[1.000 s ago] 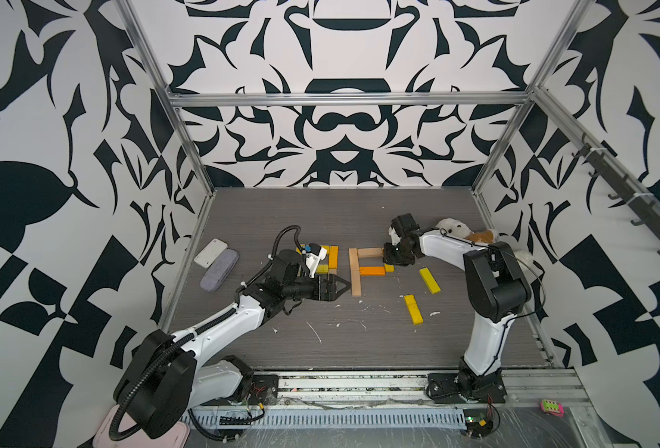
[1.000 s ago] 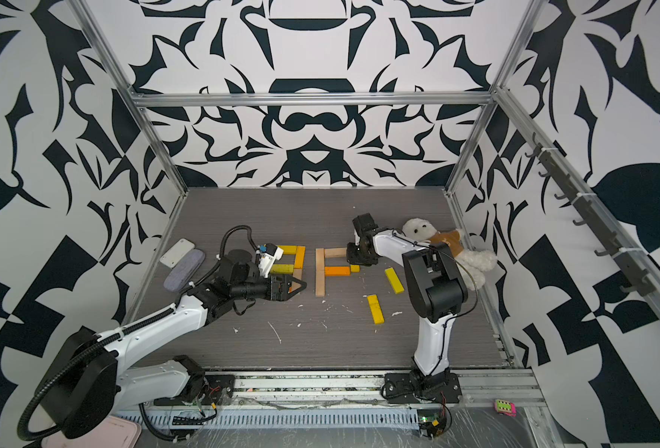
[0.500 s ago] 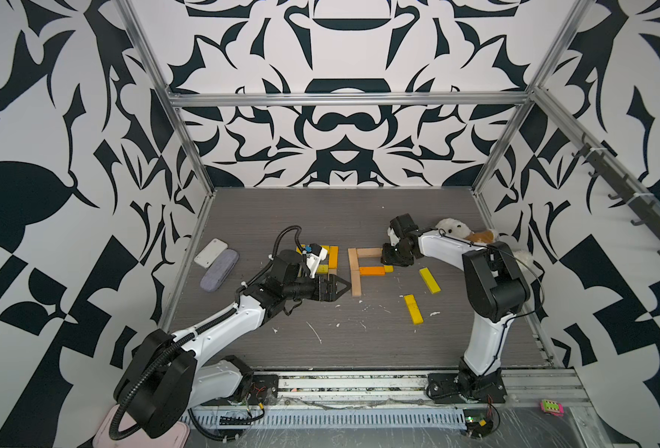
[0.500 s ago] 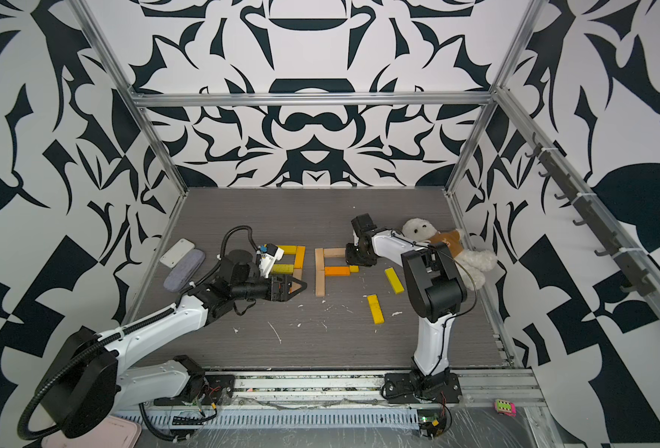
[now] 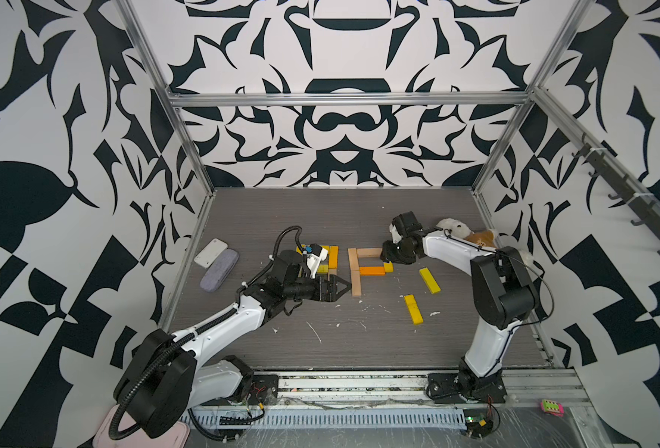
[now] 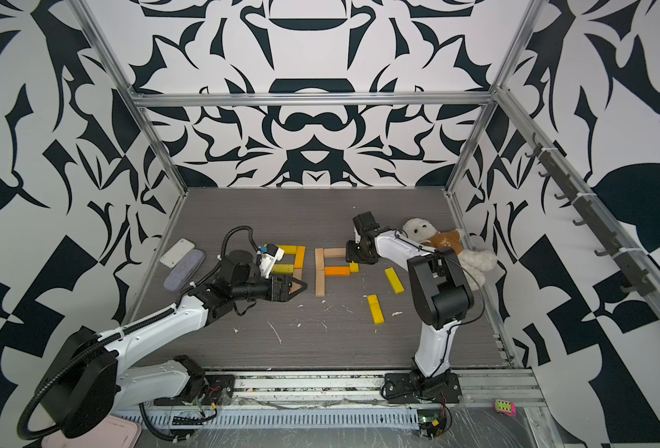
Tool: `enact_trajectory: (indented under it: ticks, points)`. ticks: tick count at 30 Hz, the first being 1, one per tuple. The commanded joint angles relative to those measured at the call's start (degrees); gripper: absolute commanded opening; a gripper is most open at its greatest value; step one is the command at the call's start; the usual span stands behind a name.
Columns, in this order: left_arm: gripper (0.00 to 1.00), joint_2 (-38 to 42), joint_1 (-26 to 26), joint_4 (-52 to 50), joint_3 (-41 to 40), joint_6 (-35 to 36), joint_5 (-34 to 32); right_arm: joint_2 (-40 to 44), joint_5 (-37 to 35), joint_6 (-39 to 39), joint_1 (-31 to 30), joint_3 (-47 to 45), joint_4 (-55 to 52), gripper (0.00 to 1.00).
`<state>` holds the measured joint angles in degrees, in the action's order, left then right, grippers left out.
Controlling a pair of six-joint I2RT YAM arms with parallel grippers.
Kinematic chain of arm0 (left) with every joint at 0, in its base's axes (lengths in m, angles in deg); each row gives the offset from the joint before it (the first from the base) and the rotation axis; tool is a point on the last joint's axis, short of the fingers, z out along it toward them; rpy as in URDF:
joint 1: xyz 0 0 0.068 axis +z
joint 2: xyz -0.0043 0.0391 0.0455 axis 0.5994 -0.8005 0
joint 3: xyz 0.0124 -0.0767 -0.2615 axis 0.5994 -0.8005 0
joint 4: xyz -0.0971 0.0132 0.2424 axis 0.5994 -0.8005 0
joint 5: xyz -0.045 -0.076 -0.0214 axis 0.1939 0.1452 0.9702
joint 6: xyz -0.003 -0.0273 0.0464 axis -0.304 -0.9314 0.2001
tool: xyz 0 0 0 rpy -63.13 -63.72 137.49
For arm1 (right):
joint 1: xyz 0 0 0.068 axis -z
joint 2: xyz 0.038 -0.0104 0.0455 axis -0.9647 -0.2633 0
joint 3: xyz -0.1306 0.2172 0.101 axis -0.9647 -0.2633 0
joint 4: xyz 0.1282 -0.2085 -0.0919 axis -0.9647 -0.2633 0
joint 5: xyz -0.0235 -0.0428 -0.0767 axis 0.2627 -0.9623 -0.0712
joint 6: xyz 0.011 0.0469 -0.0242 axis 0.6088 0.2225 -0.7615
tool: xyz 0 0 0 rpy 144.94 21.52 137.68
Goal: Assemble the number 8 with building blocks
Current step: Assemble the building block at the center of the board, then pick up the building block from the center of the board.
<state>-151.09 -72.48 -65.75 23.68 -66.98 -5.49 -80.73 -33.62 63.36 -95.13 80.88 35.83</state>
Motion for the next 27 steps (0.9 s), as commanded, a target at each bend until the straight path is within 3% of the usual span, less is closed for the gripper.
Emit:
enact_trajectory:
  ticks: [1,14,27]
  points:
    - [0.99,0.96,-0.25,0.96,0.13,-0.56,-0.77,7.17,-1.80,-0.42,-0.30,-3.15,-0.74,0.55]
    - [0.99,0.58,-1.42,1.04,0.94,-1.02,-1.47,27.56,-8.09,5.76,-0.90,-23.92,-8.19,0.59]
    - [0.99,-1.54,-3.08,2.05,1.62,-1.10,-1.55,30.31,-10.48,10.09,-8.23,-29.45,-11.52,0.60]
